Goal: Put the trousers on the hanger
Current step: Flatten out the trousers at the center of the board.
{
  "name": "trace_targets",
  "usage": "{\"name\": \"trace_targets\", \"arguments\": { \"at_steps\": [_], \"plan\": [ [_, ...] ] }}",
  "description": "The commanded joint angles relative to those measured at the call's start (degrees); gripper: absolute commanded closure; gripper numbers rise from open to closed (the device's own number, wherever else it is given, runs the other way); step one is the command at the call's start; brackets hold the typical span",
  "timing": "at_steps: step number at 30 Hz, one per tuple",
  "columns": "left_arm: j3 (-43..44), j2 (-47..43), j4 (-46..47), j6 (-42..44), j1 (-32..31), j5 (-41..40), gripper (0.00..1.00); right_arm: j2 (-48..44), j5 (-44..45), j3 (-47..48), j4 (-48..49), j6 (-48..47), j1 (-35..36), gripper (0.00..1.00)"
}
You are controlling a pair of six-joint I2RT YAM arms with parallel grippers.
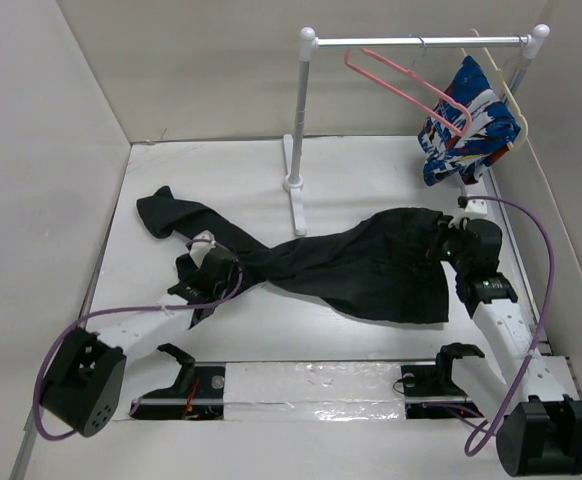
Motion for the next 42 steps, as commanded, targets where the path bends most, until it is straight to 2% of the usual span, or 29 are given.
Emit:
{"name": "trace_targets", "arguments": {
  "at_steps": [1,5,8,9,10,13,14,16,17,19,21,24,25,26,28,31,33,34,37,40,42],
  "plan": [
    [3.9,6.1,-3.8,4.0,-2.8,-0.6,0.35,0.3,-0.4,1.2,5.8,0.5,-0.3,1.00],
    [7.8,10.6,-7.2,7.2,-6.0,0.3,0.36,1.3,-0.7,2.2,5.9,1.2,-0.3,1.00],
    [13.0,16.3,-12.5,7.5,-12.9,-4.0,0.36,2.2,-1.7,2.4,6.0,1.6,-0.3,1.00],
    [14.6,16.4,-12.6,6.5,-13.0,-5.9,0.36,2.2,-1.8,2.4,6.0,1.6,-0.3,1.00],
    [15.9,20.1,-15.9,5.8,-15.8,-8.8,0.37,2.2,-1.9,2.4,6.0,1.5,-0.3,1.00],
    [19.8,27.1,-20.8,2.5,-20.3,-13.7,0.43,1.6,-1.4,2.5,6.0,1.3,-1.4,1.00],
    [20.5,28.4,-21.4,1.8,-21.6,-14.0,0.56,1.3,-2.1,2.4,6.0,1.2,-2.1,1.00],
    [20.8,30.3,-21.8,-0.2,-22.3,-15.4,0.71,0.7,-2.7,2.1,6.0,1.1,-2.8,1.00],
    [20.6,30.0,-22.0,-1.3,-22.8,-15.8,0.84,-0.1,-3.1,1.9,5.9,0.8,-3.5,1.00],
    [20.4,28.9,-22.9,-2.3,-22.8,-16.9,1.00,-0.6,-3.5,1.6,6.0,0.7,-4.3,1.00],
    [21.2,26.2,-25.3,-3.8,-22.8,-18.6,1.00,-1.0,-4.7,1.0,6.0,0.7,-4.3,1.00],
    [24.5,15.0,-32.5,-5.7,-22.8,-21.9,1.00,-0.8,-5.1,0.6,7.6,0.5,-4.8,1.00],
    [25.9,6.8,-37.0,-5.7,-22.8,-22.9,1.00,-0.8,-5.0,0.7,7.6,0.5,-4.8,1.00],
    [27.8,2.6,-39.0,-4.9,-22.8,-25.4,1.00,-0.6,-4.9,0.8,7.6,0.5,-4.8,1.00],
    [35.3,-9.8,-42.7,-2.2,-21.2,-28.0,1.00,-0.5,-4.8,1.1,7.0,0.5,-4.8,1.00],
    [46.4,-19.9,-40.0,8.2,-15.6,-32.7,1.00,-0.7,-4.1,1.6,6.7,0.5,-4.8,1.00],
    [50.7,-21.2,-38.2,10.0,-14.9,-34.8,1.00,-1.3,-3.4,1.8,4.3,0.8,-5.4,1.00],
    [54.7,-20.2,-37.3,10.7,-14.9,-36.4,1.00,-1.8,-2.7,2.6,3.0,1.1,-5.4,1.00],
    [59.5,-16.9,-35.3,12.6,-14.9,-39.0,1.00,-5.9,0.6,4.2,-1.5,1.4,-5.9,1.00],
    [60.7,-14.7,-32.4,14.8,-14.9,-40.4,1.00,-13.4,5.2,4.5,-4.2,0.8,-6.6,1.00],
    [60.1,-14.3,-30.7,14.7,-14.9,-41.9,1.00,-14.9,6.3,4.9,-6.6,0.3,-7.2,1.00]
  ]
}}
